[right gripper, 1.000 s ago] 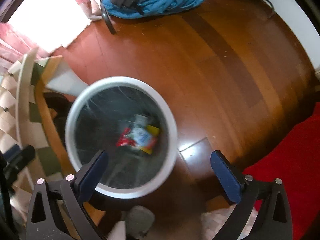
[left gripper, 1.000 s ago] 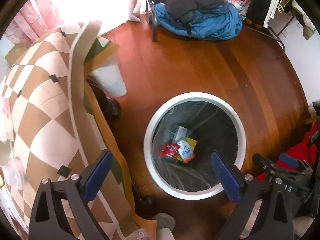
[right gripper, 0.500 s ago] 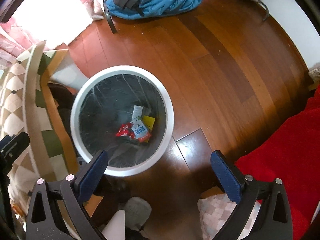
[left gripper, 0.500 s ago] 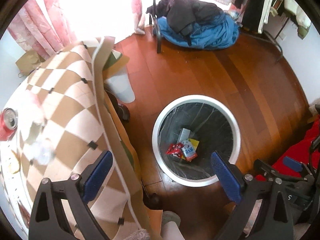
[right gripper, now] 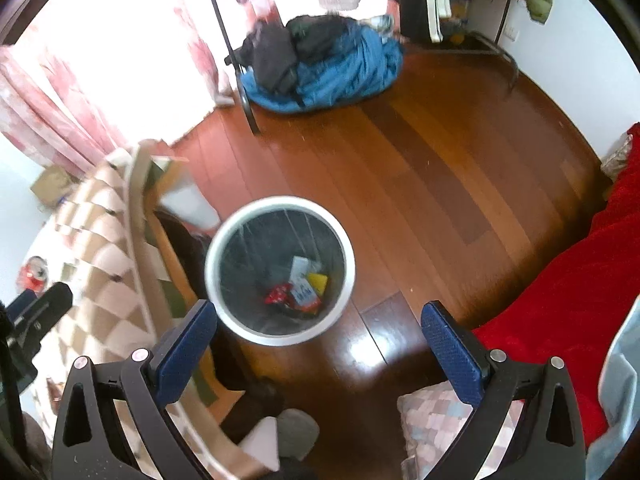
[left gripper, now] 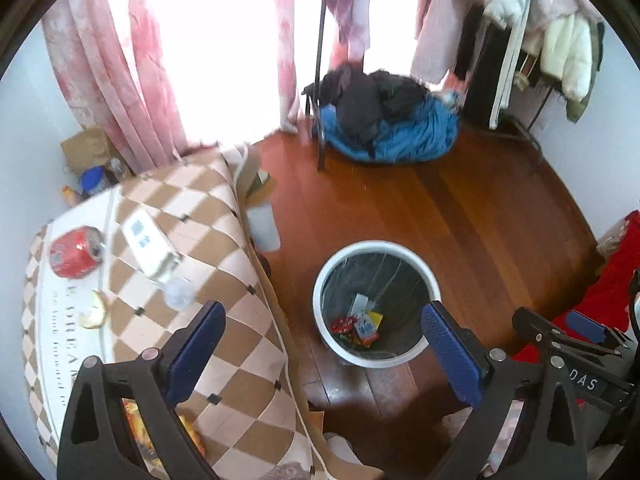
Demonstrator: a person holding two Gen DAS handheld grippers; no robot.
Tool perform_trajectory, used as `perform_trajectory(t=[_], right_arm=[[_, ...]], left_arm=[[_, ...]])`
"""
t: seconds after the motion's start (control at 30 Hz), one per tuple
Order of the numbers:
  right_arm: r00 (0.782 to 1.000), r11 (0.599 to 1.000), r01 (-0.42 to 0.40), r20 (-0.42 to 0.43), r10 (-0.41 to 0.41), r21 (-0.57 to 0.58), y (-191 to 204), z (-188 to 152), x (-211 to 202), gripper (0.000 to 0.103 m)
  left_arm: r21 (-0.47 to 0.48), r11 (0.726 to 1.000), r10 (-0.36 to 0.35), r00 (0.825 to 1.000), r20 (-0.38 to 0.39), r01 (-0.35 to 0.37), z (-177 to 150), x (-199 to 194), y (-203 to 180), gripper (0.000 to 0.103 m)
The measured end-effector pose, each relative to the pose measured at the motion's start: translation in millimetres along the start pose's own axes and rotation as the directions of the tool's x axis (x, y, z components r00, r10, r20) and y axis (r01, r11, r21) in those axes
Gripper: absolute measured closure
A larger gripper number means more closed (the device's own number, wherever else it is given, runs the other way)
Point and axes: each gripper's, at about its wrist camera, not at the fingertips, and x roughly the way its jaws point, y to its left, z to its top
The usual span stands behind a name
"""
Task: Collect trash
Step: 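Move both tools back over the table, then grasp the brown wrapper with the left tool while the right tool grasps the orange chip bag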
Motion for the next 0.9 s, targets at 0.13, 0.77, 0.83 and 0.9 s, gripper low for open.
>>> perform_trajectory(t=[0.13,0.77,0.83,0.9], right_arm=[[0.997,1.000,-0.006,0.082,0.005,0.009,8.0,-3.6,-47.1,0.000],[0.960,0.926,-0.279,-0.105,0.261,-0.253,181.2,-124.0,-76.0,0.000],[0.948,0.918,-0.302,-0.179,0.262,-0.256,206.9,-139.3,-45.2,0.000],[0.937,0.916,-0.318,-0.226,0.265,-0.245,224.5,-152.2,-19.2,0.000]], left_arm=[[0.001,1.000,-0.014,0.997,0.071,0.014,-1.9,-41.8,4.3,0.003],[-0.234,0.946,0.213,0.974,-0.079,-0.225,-138.3,-79.1,202.5,0.003],[-0.284,0.918,0.248,0.960,-0.133,-0.276,-158.8,-62.4,237.2,0.003],[-0.316,0.894,0.275,0.945,-0.175,-0.319,-173.7,-49.3,264.7,0.003]])
